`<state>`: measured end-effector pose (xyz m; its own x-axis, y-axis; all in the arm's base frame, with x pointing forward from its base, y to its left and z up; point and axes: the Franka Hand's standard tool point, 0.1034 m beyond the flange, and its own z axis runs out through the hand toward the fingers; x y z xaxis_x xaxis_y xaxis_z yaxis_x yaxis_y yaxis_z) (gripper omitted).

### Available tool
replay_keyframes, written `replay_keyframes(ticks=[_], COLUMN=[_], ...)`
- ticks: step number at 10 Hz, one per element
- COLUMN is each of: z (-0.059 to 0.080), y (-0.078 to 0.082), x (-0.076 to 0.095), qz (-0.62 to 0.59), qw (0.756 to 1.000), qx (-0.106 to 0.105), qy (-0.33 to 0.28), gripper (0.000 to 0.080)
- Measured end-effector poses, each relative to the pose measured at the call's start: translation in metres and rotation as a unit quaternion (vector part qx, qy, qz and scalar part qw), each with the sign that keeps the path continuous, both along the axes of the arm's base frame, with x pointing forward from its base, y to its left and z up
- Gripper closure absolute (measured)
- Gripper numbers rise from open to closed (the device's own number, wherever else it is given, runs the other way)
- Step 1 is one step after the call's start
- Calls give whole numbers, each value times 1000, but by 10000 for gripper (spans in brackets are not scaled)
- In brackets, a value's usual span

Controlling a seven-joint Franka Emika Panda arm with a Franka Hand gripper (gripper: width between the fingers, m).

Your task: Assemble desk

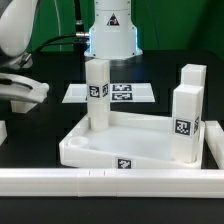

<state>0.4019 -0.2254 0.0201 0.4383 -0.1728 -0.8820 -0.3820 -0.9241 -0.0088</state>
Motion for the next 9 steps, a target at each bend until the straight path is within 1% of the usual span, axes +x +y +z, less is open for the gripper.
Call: replay_keyframes(ticks=[1,2,4,6,7,9], z=[-3,-5,-8,-10,-11,-11], y=[0,-1,-3,-2,-1,3], x=[3,6,7,8,9,10], qz=[6,10,11,12,12,7], qw=[1000,1000,1000,1000,1000,1000], qx=[-2,-7,-10,-14,-17,-30], qy=[4,-5,-10,-13,-12,-6], gripper=[150,150,150,434,514,514])
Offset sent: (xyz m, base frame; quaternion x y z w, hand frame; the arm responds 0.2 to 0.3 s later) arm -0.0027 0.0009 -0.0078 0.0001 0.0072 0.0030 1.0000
